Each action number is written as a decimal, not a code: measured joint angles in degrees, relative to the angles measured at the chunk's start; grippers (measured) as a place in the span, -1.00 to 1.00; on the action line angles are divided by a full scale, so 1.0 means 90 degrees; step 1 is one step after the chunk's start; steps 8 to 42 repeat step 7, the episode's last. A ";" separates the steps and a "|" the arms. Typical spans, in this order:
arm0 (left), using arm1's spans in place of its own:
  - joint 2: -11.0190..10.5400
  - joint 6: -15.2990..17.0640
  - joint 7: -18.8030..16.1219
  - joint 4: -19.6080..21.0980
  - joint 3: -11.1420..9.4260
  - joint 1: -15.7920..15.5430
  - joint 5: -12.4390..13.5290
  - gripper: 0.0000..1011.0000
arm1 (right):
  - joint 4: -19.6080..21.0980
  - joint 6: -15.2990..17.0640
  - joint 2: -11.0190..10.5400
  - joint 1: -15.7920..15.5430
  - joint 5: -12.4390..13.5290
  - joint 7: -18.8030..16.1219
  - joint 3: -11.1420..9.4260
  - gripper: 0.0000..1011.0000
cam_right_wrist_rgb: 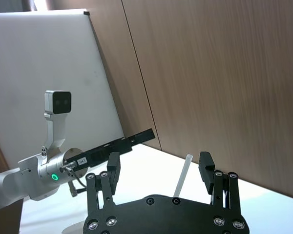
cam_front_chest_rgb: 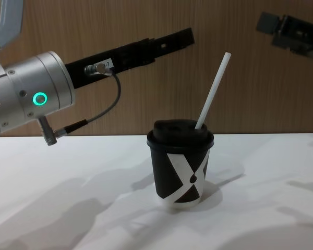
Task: Pick up the straw with one hand, pass it to the other hand, and insert it into the cup.
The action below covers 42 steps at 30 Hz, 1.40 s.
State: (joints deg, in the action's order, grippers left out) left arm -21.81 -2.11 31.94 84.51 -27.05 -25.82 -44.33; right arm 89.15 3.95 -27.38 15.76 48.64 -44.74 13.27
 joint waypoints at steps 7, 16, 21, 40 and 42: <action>-0.0021 -0.0056 -0.0029 0.0048 0.0052 0.0075 0.0011 0.98 | 0.0228 0.0026 -0.0143 -0.0236 0.0067 0.0093 -0.0094 0.98; -0.0021 -0.0056 -0.0029 0.0048 0.0052 0.0075 0.0011 0.98 | 0.0228 0.0026 -0.0143 -0.0236 0.0067 0.0093 -0.0094 0.98; -0.0021 -0.0056 -0.0029 0.0048 0.0052 0.0075 0.0011 0.98 | 0.0228 0.0026 -0.0143 -0.0236 0.0067 0.0093 -0.0094 0.98; -0.0021 -0.0056 -0.0029 0.0048 0.0052 0.0075 0.0011 0.98 | 0.0228 0.0026 -0.0143 -0.0236 0.0067 0.0093 -0.0094 0.98; -0.0021 -0.0056 -0.0029 0.0048 0.0052 0.0075 0.0011 0.98 | 0.0228 0.0026 -0.0143 -0.0236 0.0067 0.0093 -0.0094 0.98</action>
